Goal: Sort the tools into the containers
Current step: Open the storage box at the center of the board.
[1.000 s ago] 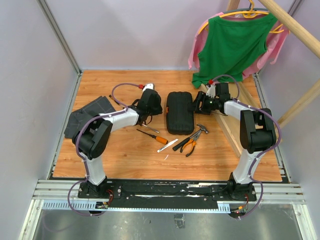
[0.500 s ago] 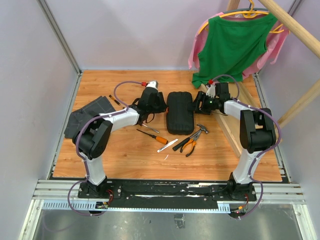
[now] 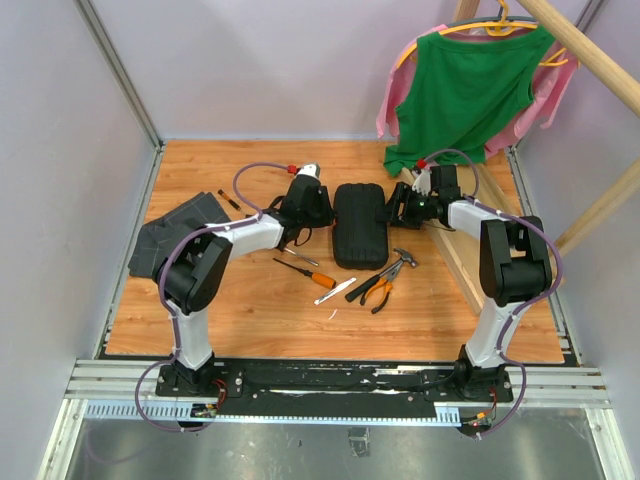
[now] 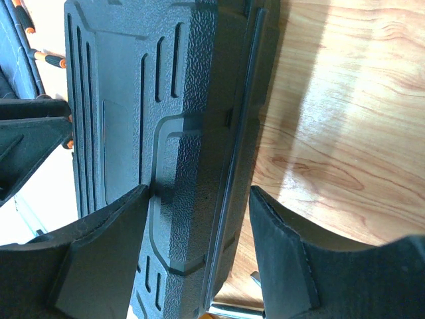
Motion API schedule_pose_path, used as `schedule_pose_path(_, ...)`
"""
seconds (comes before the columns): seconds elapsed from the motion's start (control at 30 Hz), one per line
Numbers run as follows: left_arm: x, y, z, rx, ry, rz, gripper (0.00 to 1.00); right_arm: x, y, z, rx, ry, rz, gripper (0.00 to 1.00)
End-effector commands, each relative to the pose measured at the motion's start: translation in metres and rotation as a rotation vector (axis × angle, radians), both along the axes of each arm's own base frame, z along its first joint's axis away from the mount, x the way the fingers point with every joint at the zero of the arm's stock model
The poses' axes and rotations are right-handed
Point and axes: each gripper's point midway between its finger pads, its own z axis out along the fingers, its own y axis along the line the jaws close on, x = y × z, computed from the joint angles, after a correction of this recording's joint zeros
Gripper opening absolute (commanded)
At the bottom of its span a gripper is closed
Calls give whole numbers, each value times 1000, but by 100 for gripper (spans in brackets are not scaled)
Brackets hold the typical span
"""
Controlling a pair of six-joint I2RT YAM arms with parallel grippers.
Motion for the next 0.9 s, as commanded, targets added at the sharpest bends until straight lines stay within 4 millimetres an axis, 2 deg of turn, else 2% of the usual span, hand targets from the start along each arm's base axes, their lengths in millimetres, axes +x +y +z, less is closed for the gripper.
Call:
schedule_pose_path(0.0, 6, 0, -1, 32, -8, 8, 37, -23, -20, -56, -165, 134, -24, 61)
schedule_pose_path(0.33, 3, -2, -9, 64, 2, -13, 37, -22, -18, -56, -166, 135, -20, 61)
schedule_pose_path(0.67, 0, -13, -10, 116, -4, -56, 39, -22, -18, -57, -170, 137, -17, 61)
schedule_pose_path(0.87, -2, -5, -17, 213, 7, -24, 37, -23, -19, -58, -175, 139, -17, 61)
